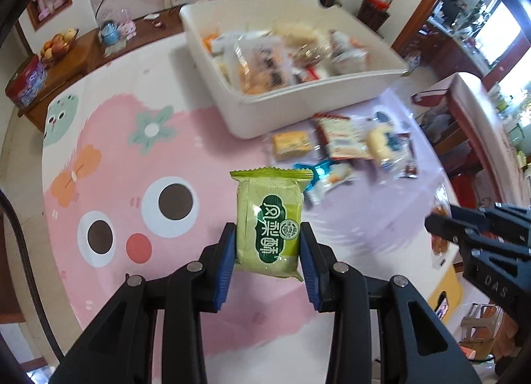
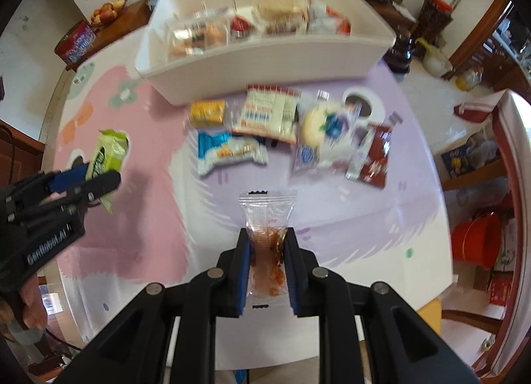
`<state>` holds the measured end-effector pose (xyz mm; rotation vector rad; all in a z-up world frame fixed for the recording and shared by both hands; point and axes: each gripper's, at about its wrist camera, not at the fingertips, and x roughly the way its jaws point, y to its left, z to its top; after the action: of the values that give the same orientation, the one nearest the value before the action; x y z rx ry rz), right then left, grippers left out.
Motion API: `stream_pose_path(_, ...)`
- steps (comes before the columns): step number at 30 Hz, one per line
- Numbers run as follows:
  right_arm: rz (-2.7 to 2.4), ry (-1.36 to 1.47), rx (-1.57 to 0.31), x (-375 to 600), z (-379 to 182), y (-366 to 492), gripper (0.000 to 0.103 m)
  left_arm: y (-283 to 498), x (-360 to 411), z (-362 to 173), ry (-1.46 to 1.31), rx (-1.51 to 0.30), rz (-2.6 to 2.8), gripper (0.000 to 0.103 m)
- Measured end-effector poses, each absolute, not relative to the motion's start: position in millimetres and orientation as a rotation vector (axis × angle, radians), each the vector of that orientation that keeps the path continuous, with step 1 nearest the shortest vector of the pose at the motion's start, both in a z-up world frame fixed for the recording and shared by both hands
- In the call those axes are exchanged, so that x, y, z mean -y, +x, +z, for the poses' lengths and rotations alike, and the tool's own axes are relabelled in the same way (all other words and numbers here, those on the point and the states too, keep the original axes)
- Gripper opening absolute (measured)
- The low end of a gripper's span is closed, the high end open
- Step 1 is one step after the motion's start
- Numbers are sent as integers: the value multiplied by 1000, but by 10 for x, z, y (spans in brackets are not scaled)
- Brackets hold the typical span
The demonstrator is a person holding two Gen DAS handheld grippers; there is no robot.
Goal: Organize snacks
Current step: 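Carry the green pack and candy bag over the tray and release them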
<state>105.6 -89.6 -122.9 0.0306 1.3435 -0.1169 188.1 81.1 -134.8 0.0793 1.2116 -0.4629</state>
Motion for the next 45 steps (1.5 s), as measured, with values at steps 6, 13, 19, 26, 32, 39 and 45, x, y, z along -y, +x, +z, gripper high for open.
stream_pose_path(6,-87,25,-1278,994,-854,1181,19,1759,-780,-1040,57,-1179,-446,35)
stream_pose_path(13,-10,23,-1198,1166,-588,1511,19,1954,-575,-773,61,-1152,-357,35)
stream_pose_path(19,68,7,-1132,1393,-325,1955,19,2360,-311,-508,40,-1103,-271,35)
stream_pose_path(26,142,16,-1041,1741,30,2582,19,2852,-27,-169,13,-1021,-179,35)
stream_pose_path(32,187,24,-985,1911,257,3018,20,3194,132,50,-9,-961,-105,35)
stream_pose_path(39,249,27,-947,1949,416,3341,20,3494,246,152,-25,-929,-43,35)
stream_pose_path(45,272,13,-949,1913,361,3542,20,3647,281,73,-43,-938,-8,35)
